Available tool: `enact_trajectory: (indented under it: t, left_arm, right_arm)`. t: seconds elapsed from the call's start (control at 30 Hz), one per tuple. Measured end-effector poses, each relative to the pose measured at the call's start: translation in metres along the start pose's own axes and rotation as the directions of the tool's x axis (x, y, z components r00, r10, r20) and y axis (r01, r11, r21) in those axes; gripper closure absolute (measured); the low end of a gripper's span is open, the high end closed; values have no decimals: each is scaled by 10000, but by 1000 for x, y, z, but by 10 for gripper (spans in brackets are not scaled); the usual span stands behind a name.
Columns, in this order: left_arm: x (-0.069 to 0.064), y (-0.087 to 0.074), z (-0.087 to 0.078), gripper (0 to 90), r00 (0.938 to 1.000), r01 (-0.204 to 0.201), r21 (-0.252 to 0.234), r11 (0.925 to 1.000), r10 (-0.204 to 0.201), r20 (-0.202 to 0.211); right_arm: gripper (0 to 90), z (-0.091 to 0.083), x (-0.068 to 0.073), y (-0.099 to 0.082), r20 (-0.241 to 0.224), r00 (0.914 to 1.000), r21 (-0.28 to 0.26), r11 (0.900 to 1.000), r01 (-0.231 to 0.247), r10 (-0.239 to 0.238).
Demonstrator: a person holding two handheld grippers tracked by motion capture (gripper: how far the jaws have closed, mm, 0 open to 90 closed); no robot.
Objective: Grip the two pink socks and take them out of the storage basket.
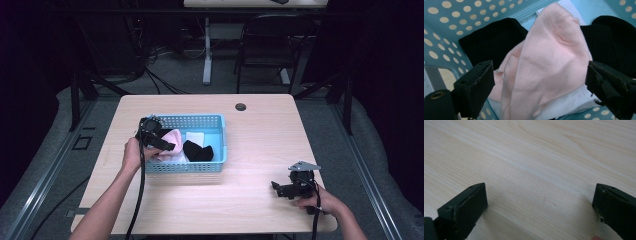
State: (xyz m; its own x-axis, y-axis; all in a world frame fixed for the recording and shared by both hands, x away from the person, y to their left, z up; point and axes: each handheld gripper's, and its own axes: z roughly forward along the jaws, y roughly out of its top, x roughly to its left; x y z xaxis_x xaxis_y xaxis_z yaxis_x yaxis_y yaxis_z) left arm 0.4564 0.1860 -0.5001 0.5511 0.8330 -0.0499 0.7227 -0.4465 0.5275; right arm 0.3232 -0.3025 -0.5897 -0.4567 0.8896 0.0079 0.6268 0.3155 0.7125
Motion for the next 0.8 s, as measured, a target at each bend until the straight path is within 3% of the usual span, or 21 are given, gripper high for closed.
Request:
enact_trajectory:
  t: [0.17,0.43,0.8]
  left_arm:
    - [1,0,4,93,9999,-77,288,9996,74,110]
    - [-2,-1,8,254,9998,-170,681,9975,163,107]
    - [1,-12,4,627,9999,-103,555,9984,97,104]
  right_arm:
    - [0,0,0,0,-2,10000,-2,10000,-3,3]
    - [0,0,0,0,-2,10000,-2,10000,-1,1]
    - [0,0,0,0,0,10000,-9,10000,-5,5]
